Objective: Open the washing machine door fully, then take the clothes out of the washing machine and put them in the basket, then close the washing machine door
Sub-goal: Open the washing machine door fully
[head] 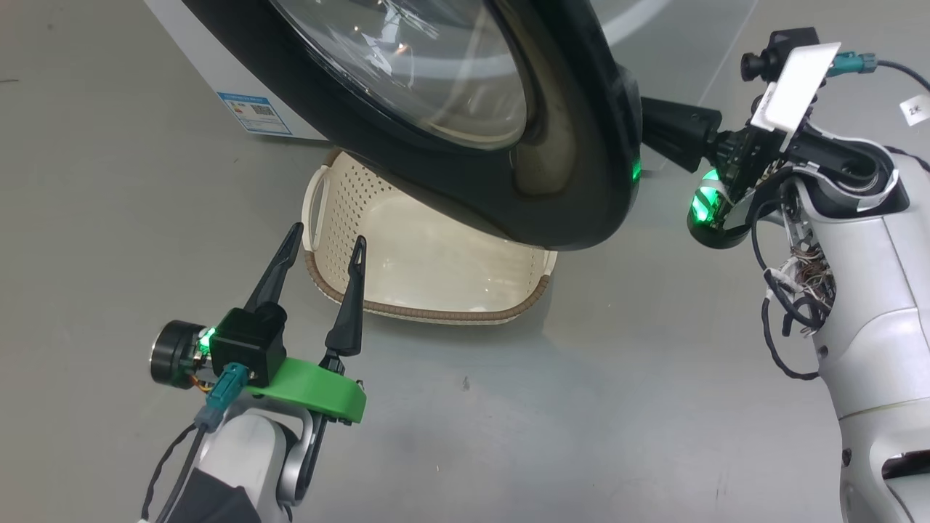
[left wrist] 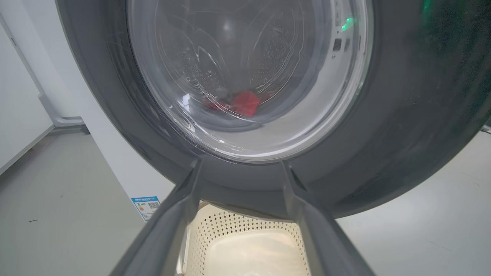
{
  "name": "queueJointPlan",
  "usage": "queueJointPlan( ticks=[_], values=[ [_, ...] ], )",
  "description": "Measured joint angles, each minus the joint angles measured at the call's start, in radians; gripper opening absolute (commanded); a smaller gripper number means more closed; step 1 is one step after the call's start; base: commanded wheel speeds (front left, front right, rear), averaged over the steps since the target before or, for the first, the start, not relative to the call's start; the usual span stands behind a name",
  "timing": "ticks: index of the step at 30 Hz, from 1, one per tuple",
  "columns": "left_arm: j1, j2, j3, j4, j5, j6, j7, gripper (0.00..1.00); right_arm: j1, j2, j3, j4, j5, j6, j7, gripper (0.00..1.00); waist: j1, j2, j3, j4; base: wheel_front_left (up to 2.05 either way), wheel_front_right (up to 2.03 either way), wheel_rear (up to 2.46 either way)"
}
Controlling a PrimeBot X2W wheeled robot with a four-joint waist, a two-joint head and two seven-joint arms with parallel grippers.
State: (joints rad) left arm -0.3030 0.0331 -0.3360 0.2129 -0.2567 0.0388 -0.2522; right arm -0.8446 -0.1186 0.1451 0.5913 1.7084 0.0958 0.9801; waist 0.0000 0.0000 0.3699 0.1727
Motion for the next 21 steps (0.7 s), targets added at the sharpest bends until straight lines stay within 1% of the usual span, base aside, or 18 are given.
queueJointPlan(
  ticks=[5, 21],
  values=[
    [0.025, 0.0, 0.0, 0.006, -0.007, 0.0, 0.0, 1.0, 0.048, 0.014, 0.021, -0.014, 0.012, 0.008, 0.023, 0.0, 0.0, 0.0, -0.023, 0.007, 0.0, 0.0, 0.0],
    [0.06, 0.0, -0.014, 0.008, -0.028, 0.006, 0.0, 1.0, 0.172, 0.041, 0.097, -0.071, 0.034, 0.009, 0.067, 0.0, 0.0, 0.0, -0.076, 0.049, 0.0, 0.0, 0.0]
  ],
)
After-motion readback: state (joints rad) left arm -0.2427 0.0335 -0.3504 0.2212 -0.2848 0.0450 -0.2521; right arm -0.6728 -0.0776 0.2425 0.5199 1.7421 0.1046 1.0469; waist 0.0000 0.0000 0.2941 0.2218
